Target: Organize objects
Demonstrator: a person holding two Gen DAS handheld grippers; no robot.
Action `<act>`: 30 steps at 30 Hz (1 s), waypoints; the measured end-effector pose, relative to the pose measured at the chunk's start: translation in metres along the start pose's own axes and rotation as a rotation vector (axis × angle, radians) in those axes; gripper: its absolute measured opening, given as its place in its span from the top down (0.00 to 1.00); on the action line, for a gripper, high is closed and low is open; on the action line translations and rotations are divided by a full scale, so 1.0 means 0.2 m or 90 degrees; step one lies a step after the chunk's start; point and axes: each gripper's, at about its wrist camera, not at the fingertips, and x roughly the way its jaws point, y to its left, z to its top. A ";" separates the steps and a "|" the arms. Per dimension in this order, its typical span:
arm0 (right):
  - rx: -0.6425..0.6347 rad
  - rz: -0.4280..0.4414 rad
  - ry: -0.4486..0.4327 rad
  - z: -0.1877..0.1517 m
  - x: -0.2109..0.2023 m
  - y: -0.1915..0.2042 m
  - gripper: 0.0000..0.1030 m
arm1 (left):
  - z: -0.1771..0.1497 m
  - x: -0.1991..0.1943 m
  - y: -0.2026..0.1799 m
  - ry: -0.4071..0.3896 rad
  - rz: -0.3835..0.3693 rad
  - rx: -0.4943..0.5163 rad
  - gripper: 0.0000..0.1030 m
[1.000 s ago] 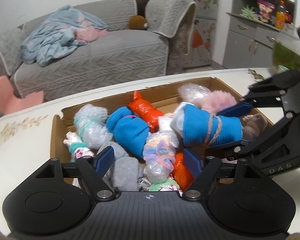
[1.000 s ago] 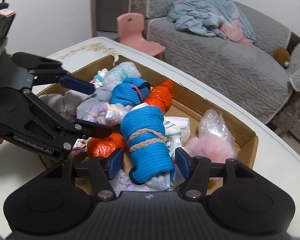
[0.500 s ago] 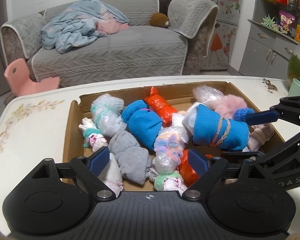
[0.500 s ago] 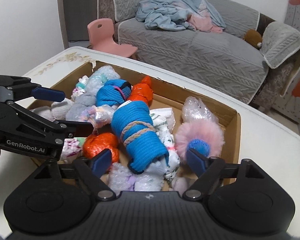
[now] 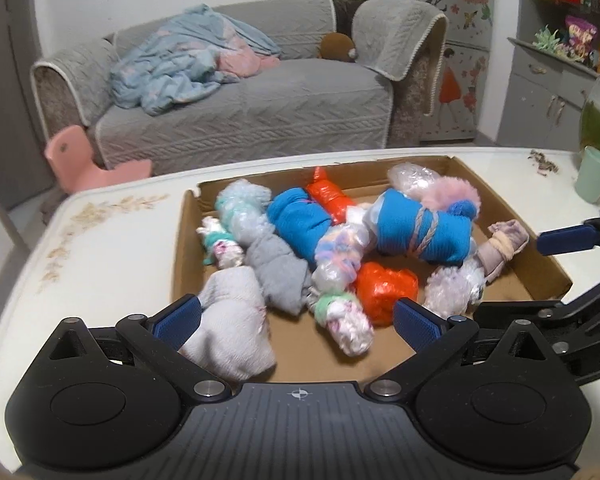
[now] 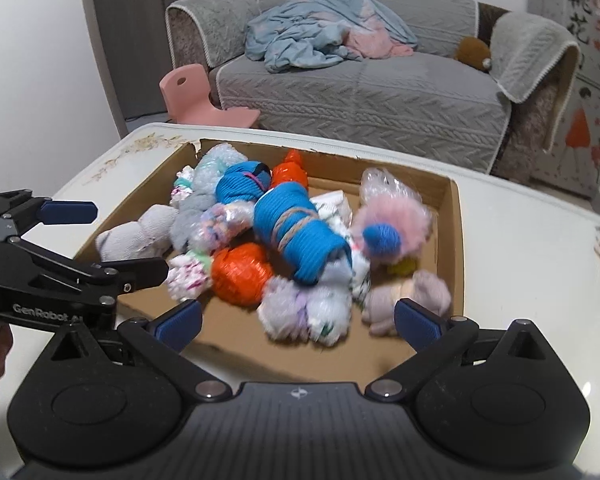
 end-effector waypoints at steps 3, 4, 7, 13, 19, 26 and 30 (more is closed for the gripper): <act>0.017 0.001 -0.011 -0.03 -0.05 0.02 0.01 | -0.01 -0.07 -0.01 0.002 0.007 -0.017 0.01; 0.027 0.001 -0.013 -0.04 -0.06 0.02 0.01 | -0.01 -0.09 0.00 0.010 -0.007 -0.020 0.01; 0.047 0.017 -0.026 -0.07 -0.10 0.02 0.01 | -0.02 -0.14 0.02 0.011 -0.038 -0.018 0.01; 0.065 0.016 -0.038 -0.10 -0.15 0.04 0.01 | -0.08 -0.21 0.05 -0.010 -0.041 -0.056 0.01; 0.070 0.028 -0.057 -0.11 -0.19 0.07 0.01 | -0.10 -0.24 -0.02 -0.003 0.021 -0.005 0.01; 0.062 0.032 -0.061 -0.13 -0.21 0.09 0.01 | -0.12 -0.30 -0.04 -0.012 0.002 0.008 0.01; 0.059 0.030 -0.063 -0.13 -0.22 0.11 0.01 | -0.12 -0.32 -0.04 -0.014 0.005 0.007 0.01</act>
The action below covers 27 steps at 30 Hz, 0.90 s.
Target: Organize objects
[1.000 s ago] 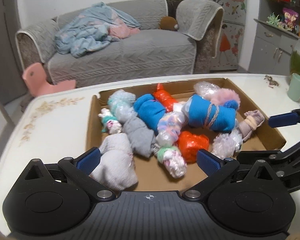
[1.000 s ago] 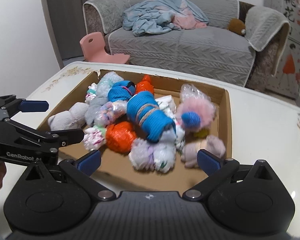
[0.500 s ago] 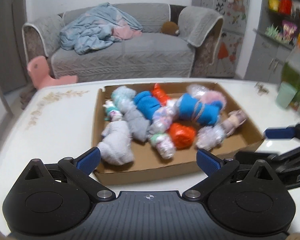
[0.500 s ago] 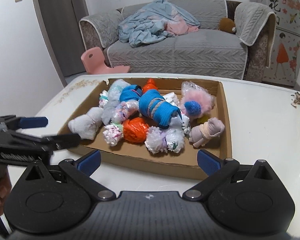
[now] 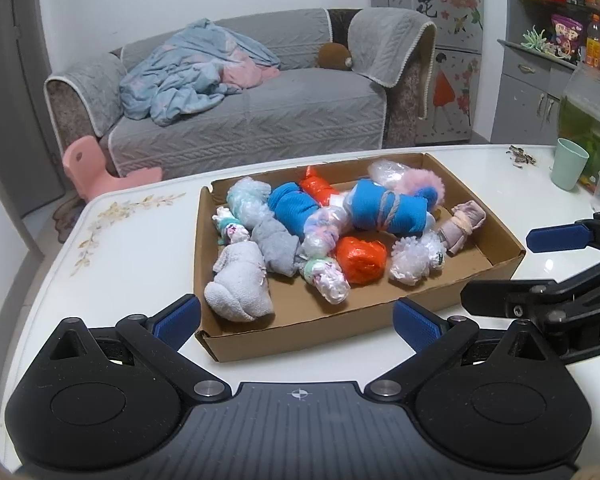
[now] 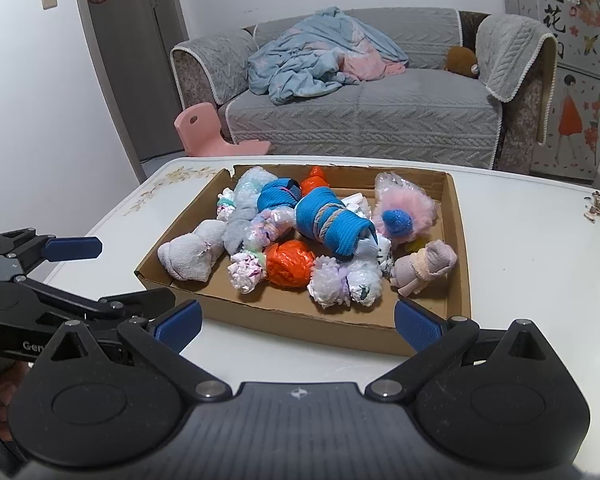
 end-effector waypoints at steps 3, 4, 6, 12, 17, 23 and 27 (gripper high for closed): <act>-0.003 0.001 -0.001 0.00 -0.01 0.01 0.01 | 0.00 -0.01 0.00 -0.010 0.005 -0.006 0.01; -0.005 0.002 -0.001 0.00 -0.01 0.01 0.01 | 0.00 -0.01 0.00 -0.009 0.013 -0.008 0.01; -0.006 0.002 -0.002 0.00 -0.01 0.01 0.01 | 0.00 -0.01 -0.01 -0.013 0.036 0.002 0.01; -0.008 0.003 -0.008 0.01 -0.02 0.02 0.01 | 0.01 -0.04 -0.03 -0.031 0.052 0.015 0.01; -0.014 0.007 -0.006 0.01 -0.01 0.04 0.01 | 0.02 -0.05 -0.02 -0.037 0.057 0.010 0.01; -0.014 0.010 -0.006 0.01 0.00 0.05 0.01 | 0.04 -0.07 0.00 -0.044 0.055 0.004 0.01; -0.014 0.013 -0.008 0.01 0.00 0.06 0.01 | 0.05 -0.08 0.00 -0.049 0.059 0.005 0.01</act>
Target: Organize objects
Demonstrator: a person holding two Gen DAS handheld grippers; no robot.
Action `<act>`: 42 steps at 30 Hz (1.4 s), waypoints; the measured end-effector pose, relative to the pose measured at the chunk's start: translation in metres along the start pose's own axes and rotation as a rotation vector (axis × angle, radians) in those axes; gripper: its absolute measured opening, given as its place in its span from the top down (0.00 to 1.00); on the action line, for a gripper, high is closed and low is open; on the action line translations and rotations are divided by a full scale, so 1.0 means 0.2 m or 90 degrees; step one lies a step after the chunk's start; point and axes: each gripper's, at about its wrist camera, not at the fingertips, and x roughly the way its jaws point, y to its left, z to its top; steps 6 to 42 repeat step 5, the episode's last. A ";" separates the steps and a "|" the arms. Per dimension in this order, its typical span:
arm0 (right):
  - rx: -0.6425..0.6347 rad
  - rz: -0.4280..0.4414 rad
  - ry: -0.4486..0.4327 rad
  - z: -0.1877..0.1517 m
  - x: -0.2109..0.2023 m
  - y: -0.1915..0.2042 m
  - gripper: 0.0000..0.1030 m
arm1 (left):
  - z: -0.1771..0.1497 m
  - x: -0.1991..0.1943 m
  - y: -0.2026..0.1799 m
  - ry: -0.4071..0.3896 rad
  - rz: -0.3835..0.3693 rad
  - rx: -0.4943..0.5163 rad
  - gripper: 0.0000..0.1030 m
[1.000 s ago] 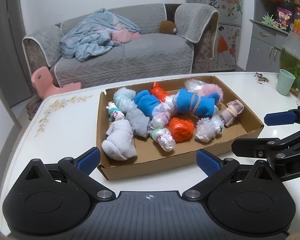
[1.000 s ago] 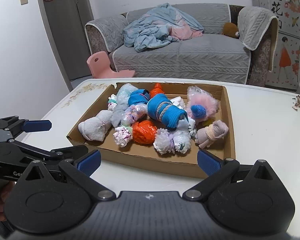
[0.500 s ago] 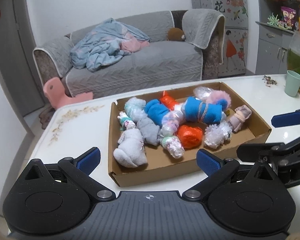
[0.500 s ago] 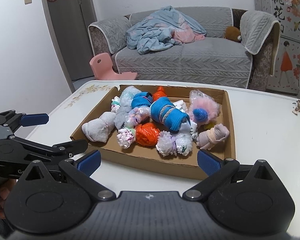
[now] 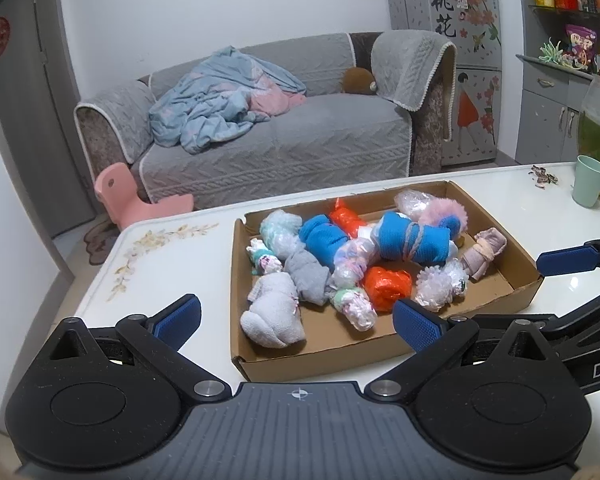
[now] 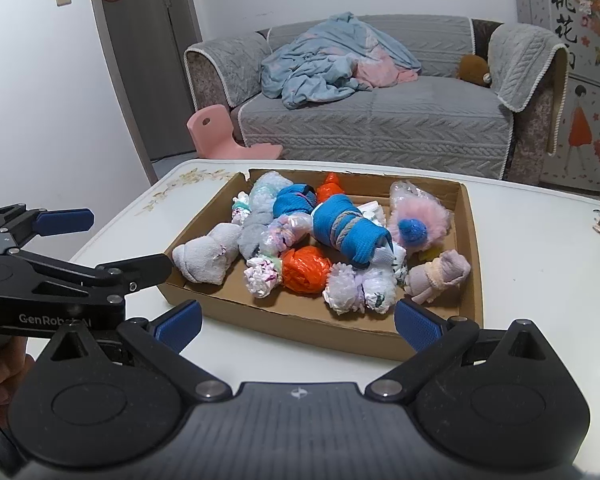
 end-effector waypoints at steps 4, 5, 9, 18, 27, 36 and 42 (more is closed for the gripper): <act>-0.003 0.001 -0.003 0.01 0.00 0.01 0.01 | 0.00 -0.01 0.02 -0.007 -0.006 -0.010 0.01; -0.004 0.001 -0.003 0.01 0.00 0.02 0.01 | 0.00 -0.01 0.02 -0.010 -0.006 -0.011 0.01; -0.004 0.001 -0.003 0.01 0.00 0.02 0.01 | 0.00 -0.01 0.02 -0.010 -0.006 -0.011 0.01; -0.004 0.001 -0.003 0.01 0.00 0.02 0.01 | 0.00 -0.01 0.02 -0.010 -0.006 -0.011 0.01; -0.004 0.001 -0.003 0.01 0.00 0.02 0.01 | 0.00 -0.01 0.02 -0.010 -0.006 -0.011 0.01; -0.004 0.001 -0.003 0.01 0.00 0.02 0.01 | 0.00 -0.01 0.02 -0.010 -0.006 -0.011 0.01; -0.004 0.001 -0.003 0.01 0.00 0.02 0.01 | 0.00 -0.01 0.02 -0.010 -0.006 -0.011 0.01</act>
